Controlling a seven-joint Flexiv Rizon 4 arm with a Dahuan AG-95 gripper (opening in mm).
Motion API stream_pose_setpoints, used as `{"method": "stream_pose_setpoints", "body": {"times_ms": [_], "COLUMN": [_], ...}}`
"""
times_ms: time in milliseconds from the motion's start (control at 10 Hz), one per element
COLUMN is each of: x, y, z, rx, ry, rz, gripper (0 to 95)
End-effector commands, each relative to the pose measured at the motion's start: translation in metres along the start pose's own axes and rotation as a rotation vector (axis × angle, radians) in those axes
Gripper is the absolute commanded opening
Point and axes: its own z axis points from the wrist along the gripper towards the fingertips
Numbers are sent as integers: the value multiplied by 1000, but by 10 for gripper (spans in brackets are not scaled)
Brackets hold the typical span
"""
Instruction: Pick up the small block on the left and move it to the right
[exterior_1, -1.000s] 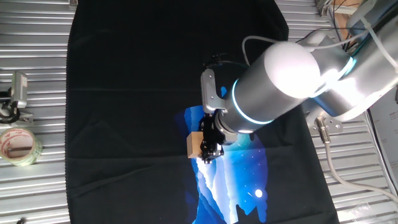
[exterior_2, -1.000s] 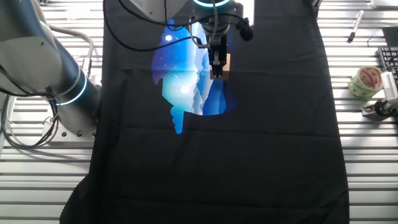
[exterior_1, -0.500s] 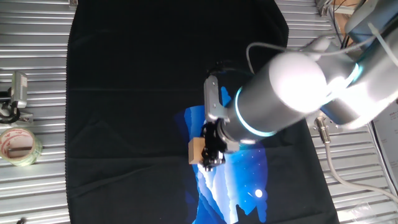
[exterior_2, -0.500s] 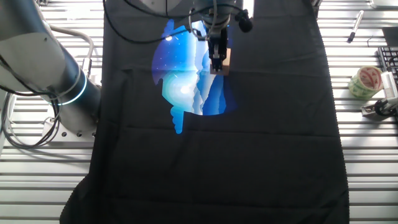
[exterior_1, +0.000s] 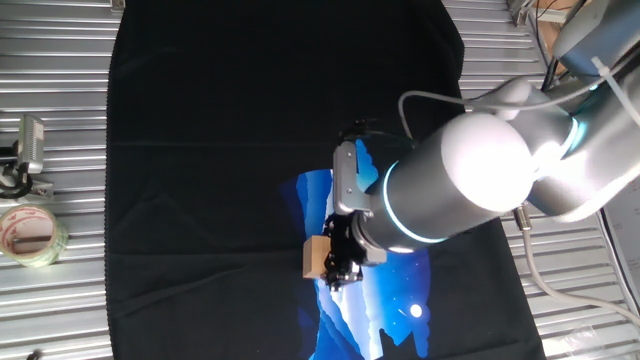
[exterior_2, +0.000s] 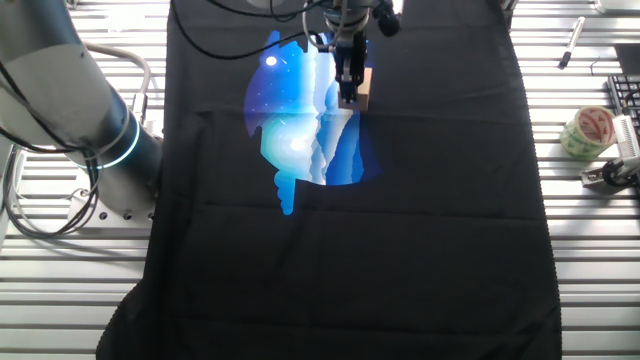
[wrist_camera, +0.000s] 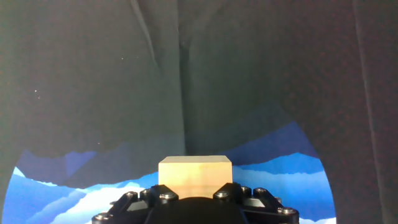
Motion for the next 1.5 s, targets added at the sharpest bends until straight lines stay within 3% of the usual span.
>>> {"method": "stream_pose_setpoints", "body": {"times_ms": [100,400,800,1500], "x": [5,8,9,9], "y": [6,17,19,19], "z": [-5,-5,-5,-5], "rx": [1,-3,-3,-4], "ry": [0,-2,14,15], "rz": [6,-5,-121,-128], "gripper": [0,0,0,0]}}
